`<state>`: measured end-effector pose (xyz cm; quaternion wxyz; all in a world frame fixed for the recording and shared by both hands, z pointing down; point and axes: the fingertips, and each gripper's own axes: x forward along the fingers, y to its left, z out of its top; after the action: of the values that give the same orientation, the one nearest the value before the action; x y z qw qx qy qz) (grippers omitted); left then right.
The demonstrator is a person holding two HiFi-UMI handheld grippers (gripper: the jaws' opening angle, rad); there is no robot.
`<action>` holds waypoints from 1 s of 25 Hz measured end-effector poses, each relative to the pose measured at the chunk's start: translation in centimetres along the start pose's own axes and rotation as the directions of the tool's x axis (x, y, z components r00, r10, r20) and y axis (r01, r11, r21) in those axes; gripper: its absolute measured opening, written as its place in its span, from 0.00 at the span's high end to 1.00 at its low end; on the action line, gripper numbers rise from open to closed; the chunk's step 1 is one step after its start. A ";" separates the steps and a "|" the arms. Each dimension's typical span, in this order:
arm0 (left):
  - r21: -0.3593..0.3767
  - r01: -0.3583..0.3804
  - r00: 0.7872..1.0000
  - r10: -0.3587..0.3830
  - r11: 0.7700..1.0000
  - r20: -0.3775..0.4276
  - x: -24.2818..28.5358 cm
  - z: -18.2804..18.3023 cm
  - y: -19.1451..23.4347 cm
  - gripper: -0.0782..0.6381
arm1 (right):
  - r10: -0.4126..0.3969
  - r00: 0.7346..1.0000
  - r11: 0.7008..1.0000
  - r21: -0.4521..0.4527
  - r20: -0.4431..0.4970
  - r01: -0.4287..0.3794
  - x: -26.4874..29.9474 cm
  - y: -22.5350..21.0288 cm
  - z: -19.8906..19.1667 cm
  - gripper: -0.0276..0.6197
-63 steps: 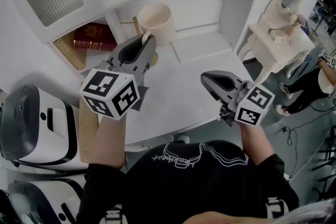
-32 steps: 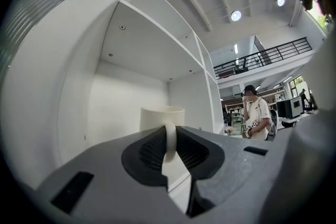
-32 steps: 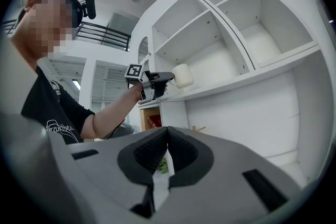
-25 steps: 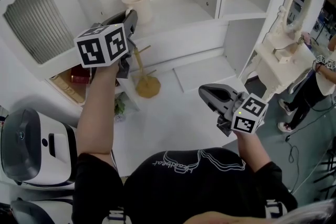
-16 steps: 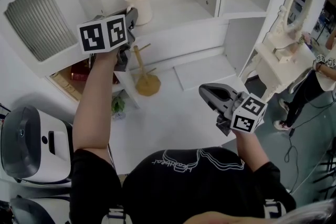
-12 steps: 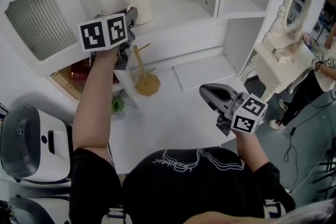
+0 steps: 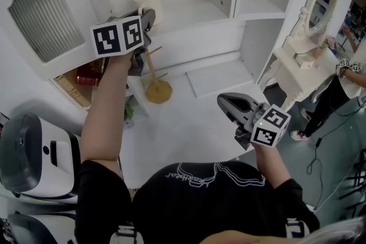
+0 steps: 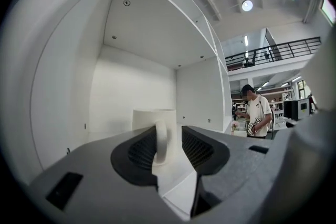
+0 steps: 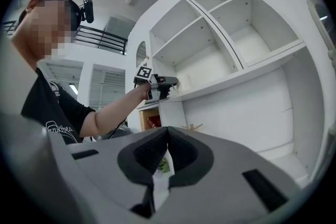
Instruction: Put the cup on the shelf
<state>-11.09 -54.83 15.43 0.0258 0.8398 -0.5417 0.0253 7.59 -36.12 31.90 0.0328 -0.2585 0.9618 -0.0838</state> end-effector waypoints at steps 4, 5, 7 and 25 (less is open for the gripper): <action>-0.038 -0.029 0.999 0.030 0.999 0.039 -0.6 0.0 0.2 0.63 | -0.006 1.000 1.000 0.001 0.000 0.006 -0.7 0.5 -0.2 0.95; -0.042 -0.042 0.998 0.044 0.998 0.049 -0.9 0.0 0.4 0.61 | -0.006 1.000 1.000 0.002 -0.001 0.006 -0.9 0.7 -0.3 0.95; -0.057 -0.047 0.997 0.050 0.997 0.064 -1.4 -0.1 0.3 0.59 | -0.005 1.000 1.000 0.001 -0.002 0.005 -1.1 1.1 -0.5 0.95; -0.002 0.226 0.964 -0.224 0.974 0.145 -16.9 -10.0 -13.2 0.59 | 0.081 0.996 0.997 -0.008 0.043 -0.081 -4.7 9.2 -2.0 0.95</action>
<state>-6.12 -33.32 24.05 -0.0029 0.8953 -0.4434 -0.0432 6.95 -25.67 32.30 0.0560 -0.2212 0.9708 -0.0739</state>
